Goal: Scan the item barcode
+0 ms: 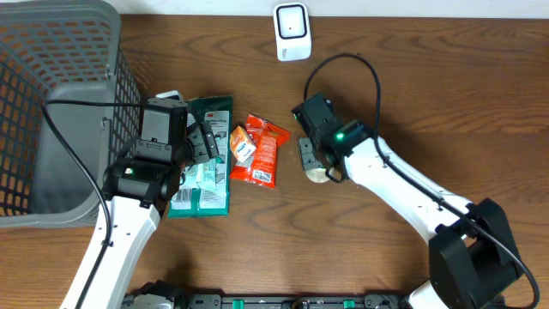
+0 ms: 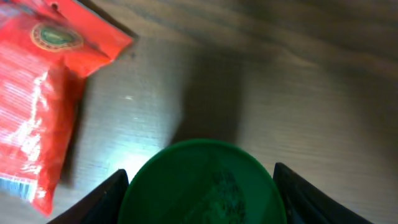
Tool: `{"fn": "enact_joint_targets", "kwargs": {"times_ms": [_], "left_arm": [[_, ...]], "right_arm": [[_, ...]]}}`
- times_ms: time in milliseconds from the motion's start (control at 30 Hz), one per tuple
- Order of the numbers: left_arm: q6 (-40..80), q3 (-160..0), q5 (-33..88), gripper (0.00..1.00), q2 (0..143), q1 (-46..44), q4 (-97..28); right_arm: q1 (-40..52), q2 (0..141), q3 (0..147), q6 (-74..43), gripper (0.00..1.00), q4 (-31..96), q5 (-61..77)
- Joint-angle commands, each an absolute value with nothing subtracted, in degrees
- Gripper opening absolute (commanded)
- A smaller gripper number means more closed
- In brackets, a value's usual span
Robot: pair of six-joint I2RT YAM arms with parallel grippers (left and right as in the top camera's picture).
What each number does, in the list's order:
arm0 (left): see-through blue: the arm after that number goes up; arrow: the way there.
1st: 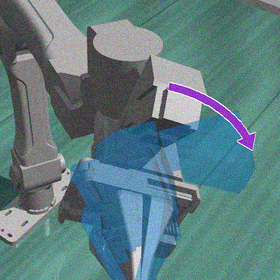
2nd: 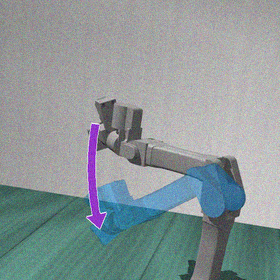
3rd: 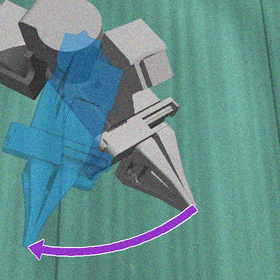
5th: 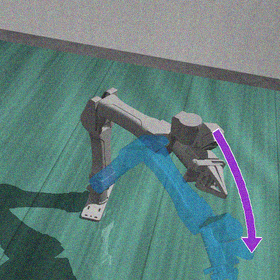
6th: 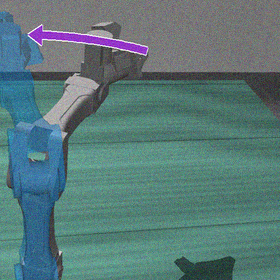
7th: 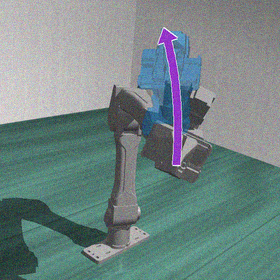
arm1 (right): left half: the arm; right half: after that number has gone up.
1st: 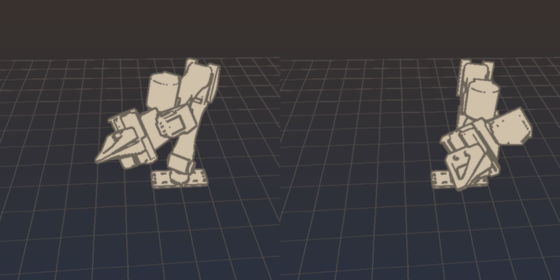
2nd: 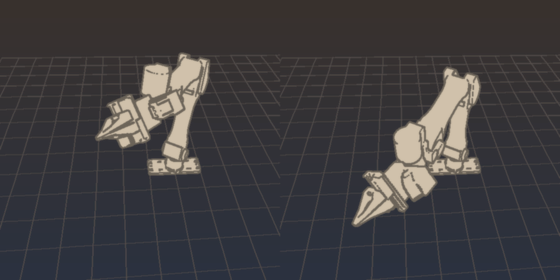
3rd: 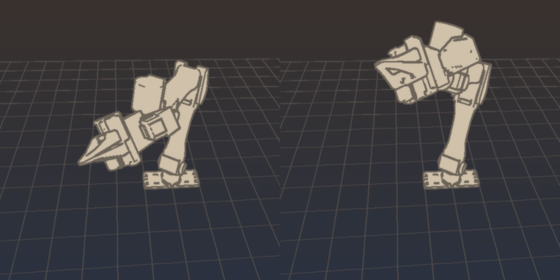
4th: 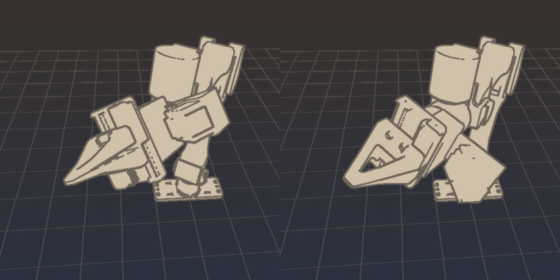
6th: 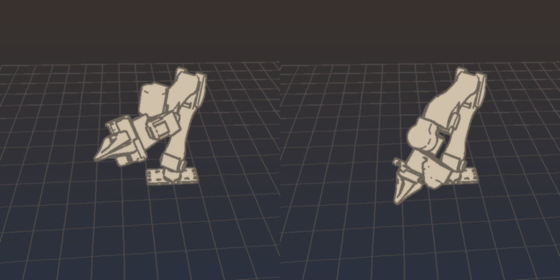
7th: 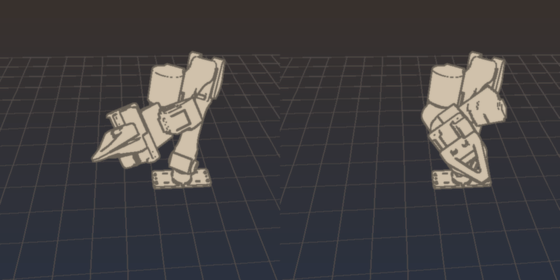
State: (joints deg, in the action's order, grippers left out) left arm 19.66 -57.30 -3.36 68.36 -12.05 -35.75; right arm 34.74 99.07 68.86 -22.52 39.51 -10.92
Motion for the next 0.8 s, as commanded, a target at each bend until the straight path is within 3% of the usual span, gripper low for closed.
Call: {"fn": "enact_joint_targets", "kwargs": {"times_ms": [0, 67, 100, 133, 167, 333, 600, 767], "left_arm": [[19.77, -58.41, -3.49, 0.84, 68.16, -11.86, -35.75], [19.77, -58.41, -3.49, 0.84, 68.16, -11.86, -35.73], [19.77, -58.41, -3.46, 0.84, 68.16, -11.86, -35.75], [19.77, -58.41, -3.49, 0.84, 68.16, -11.86, -35.73], [19.77, -58.41, -3.49, 0.84, 68.16, -11.86, -35.75], [19.77, -58.41, -3.49, 0.84, 68.16, -11.86, -35.73], [19.77, -58.41, -3.49, 0.84, 68.16, -11.86, -35.75], [19.77, -58.41, -3.49, 0.84, 68.16, -11.86, -35.75]], "right_arm": [[35.0, 98.76, 67.05, -22.24, 0.36, 36.25, -11.68], [34.83, 98.65, 67.13, -22.22, 0.65, 36.01, -11.7], [34.81, 98.56, 67.18, -22.22, 0.71, 36.25, -11.7], [34.81, 98.26, 67.4, -22.22, 0.89, 37.04, -11.7], [34.81, 98.02, 67.55, -22.17, 0.94, 37.36, -11.73], [34.79, 93.17, 70.22, -20.14, 0.96, 42.11, -11.9], [29.26, 92.03, 92.33, -2.24, 0.99, 65.17, 4.27], [28.34, 95.74, 93.25, 8.23, 0.98, 67.46, 5.91]]}}
